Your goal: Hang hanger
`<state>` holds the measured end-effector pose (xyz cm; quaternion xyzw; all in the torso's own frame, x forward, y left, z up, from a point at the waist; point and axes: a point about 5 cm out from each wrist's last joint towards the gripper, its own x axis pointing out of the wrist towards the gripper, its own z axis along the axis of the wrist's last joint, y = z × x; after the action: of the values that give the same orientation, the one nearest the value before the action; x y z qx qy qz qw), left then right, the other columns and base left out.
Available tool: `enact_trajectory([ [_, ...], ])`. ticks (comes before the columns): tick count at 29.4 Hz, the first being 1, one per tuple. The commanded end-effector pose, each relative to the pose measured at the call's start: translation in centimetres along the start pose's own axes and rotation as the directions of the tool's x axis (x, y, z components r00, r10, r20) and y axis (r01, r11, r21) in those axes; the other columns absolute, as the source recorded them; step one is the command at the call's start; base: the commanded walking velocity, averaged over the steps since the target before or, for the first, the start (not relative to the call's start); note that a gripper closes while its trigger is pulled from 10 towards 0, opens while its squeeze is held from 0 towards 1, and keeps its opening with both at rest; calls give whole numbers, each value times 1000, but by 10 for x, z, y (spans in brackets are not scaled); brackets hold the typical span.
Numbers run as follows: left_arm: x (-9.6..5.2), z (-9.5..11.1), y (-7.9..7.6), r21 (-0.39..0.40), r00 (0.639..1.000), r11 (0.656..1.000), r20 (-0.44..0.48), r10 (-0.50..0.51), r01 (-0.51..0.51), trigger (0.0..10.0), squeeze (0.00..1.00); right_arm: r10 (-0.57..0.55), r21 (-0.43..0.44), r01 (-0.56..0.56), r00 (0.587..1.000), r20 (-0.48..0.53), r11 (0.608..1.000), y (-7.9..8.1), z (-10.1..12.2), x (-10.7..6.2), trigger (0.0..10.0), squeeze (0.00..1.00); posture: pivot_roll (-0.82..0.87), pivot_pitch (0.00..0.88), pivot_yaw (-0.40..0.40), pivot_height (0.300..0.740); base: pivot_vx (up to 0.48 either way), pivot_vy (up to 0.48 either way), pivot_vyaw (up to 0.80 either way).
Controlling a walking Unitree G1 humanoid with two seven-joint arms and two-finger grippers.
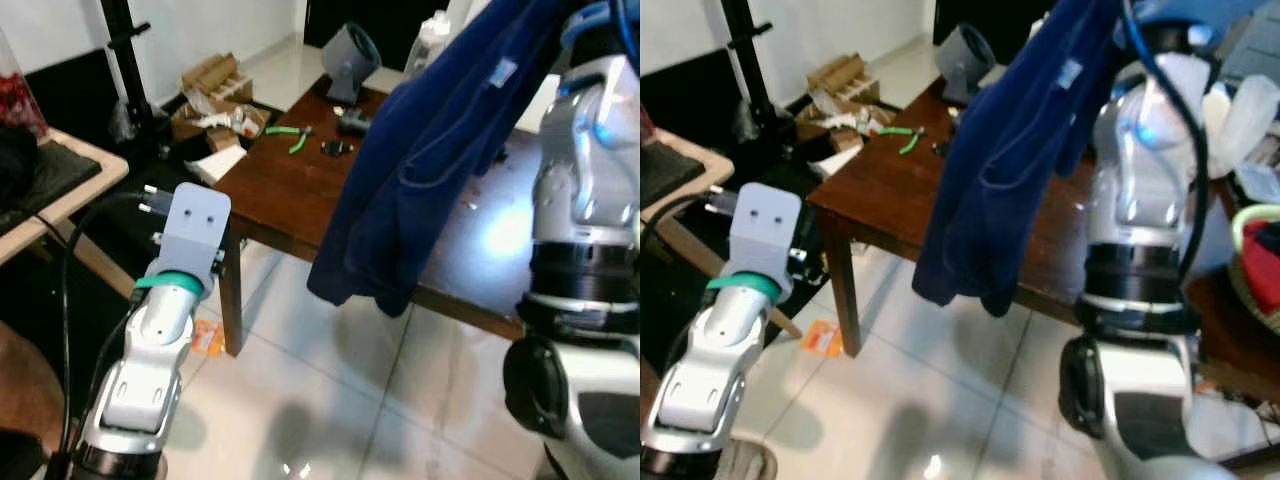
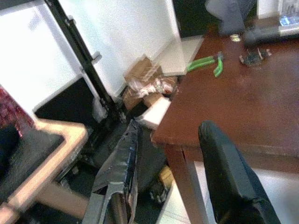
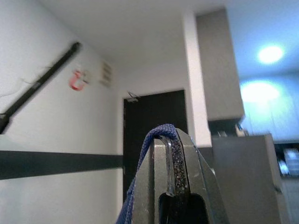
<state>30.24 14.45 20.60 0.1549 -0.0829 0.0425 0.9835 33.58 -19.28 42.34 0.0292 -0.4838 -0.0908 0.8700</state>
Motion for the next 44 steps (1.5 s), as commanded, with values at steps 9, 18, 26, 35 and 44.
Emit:
enact_trajectory([
  [9, -8, 4, -3, -25, 996, 1000, 85, 9, -7, 10000, 0, -146, 9, 146, 989, -9, 989, -28, 0, -1, 10000, 0, 65, 0, 17, 740, 472, 0, -320],
  [18, -12, 2, 0, 1, 998, 1000, 61, -13, 13, 10000, 0, -198, -182, 176, 974, -110, 967, -61, -32, -21, 10000, 0, 67, 3, 14, 740, 465, 0, -800],
  [26, -21, 11, -8, 25, 968, 980, 158, -197, 196, 10000, 0, 81, -240, -167, 939, -333, 956, -45, -77, -73, 10000, 0, 68, 14, 9, 740, 56, 0, -800],
  [35, -26, 8, -11, 34, 971, 982, 144, -190, 187, 10000, 0, 574, 215, -536, 708, -411, 816, 38, -87, -150, 10000, 0, 68, 23, 4, 740, 0, 0, -89],
  [44, -26, 9, -11, 26, 976, 984, 125, -179, 177, 10000, 0, 561, 122, -608, 613, -556, 785, 60, -120, -187, 10000, 0, 84, 47, -14, 740, 0, 0, 0],
])
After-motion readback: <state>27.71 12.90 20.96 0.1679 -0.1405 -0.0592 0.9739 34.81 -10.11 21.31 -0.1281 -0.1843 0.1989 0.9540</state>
